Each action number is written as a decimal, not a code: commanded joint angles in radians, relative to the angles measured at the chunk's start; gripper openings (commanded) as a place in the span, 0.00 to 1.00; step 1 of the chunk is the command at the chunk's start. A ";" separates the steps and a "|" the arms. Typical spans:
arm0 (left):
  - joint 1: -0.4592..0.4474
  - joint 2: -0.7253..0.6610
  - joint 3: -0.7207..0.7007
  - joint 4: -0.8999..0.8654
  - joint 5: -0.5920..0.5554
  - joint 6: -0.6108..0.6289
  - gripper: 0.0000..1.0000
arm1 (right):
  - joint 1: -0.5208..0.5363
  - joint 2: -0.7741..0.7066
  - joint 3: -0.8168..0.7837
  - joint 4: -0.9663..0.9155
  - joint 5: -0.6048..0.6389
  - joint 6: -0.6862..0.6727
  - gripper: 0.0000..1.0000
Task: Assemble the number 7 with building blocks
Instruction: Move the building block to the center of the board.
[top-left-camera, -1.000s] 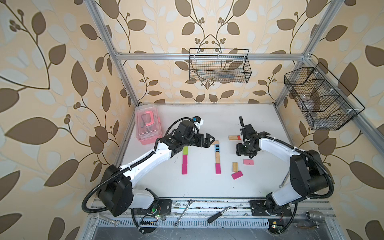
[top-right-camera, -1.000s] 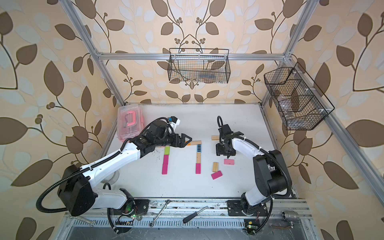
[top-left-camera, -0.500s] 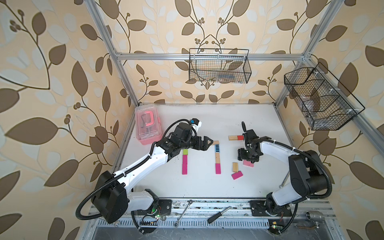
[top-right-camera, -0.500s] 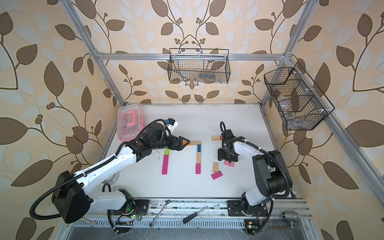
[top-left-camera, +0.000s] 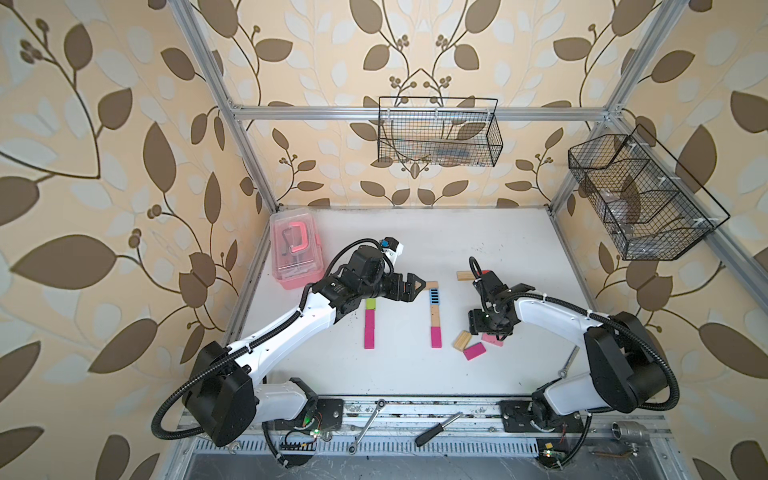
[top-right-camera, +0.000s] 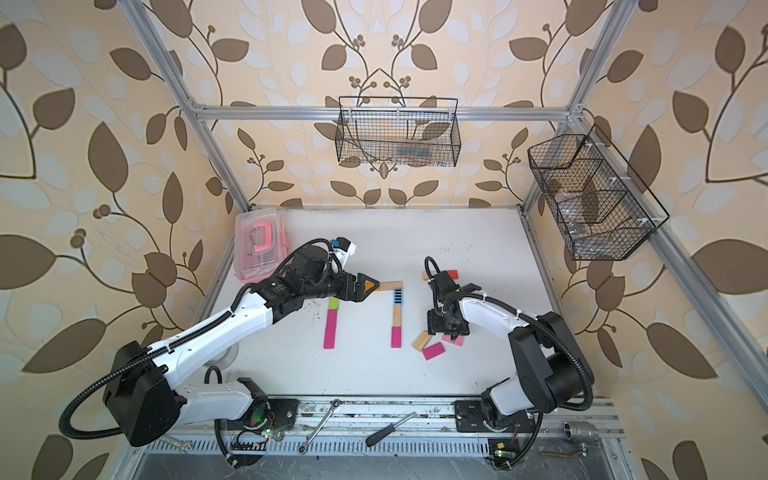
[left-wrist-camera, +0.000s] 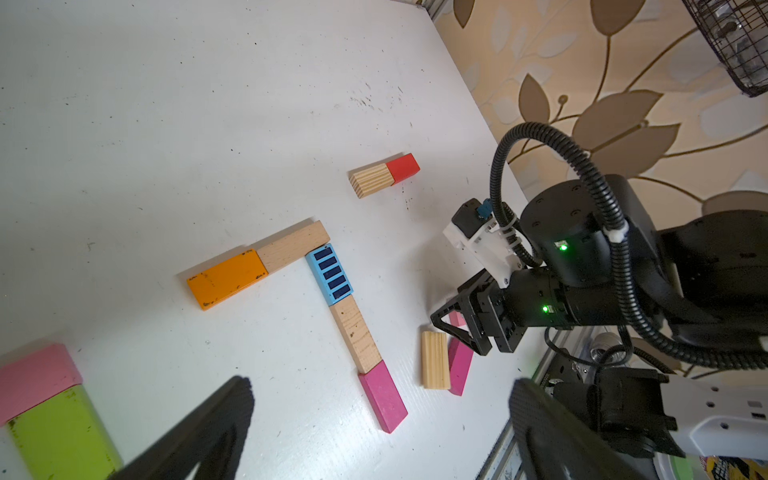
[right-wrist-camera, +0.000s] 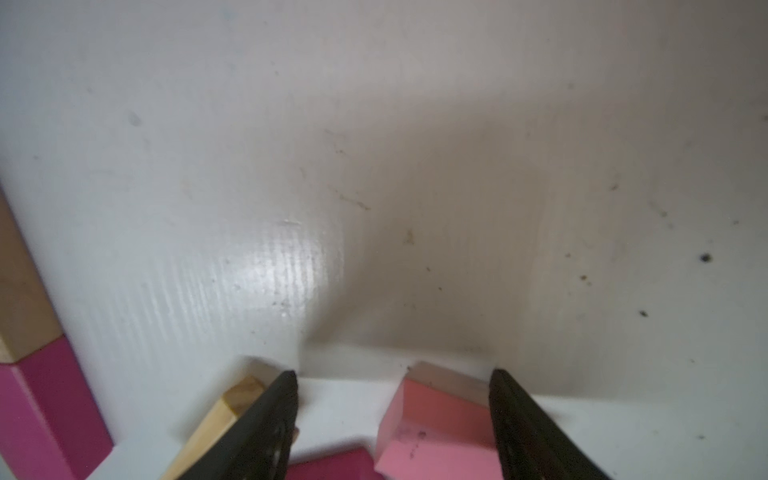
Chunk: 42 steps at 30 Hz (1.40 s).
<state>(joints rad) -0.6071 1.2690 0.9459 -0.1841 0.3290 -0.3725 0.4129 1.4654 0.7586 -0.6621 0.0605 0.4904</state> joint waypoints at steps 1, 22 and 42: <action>0.009 0.000 0.022 0.008 0.000 0.019 0.99 | -0.010 -0.049 -0.026 -0.063 0.096 0.085 0.77; 0.009 -0.012 0.020 0.018 0.008 0.023 0.99 | 0.098 -0.119 -0.134 -0.006 -0.024 0.150 0.38; 0.009 0.009 0.044 -0.017 -0.016 0.032 0.99 | -0.355 -0.075 -0.053 0.178 -0.188 -0.039 0.68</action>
<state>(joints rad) -0.6071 1.2823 0.9489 -0.2005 0.3298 -0.3683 0.0792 1.3800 0.6701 -0.5007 -0.0681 0.5076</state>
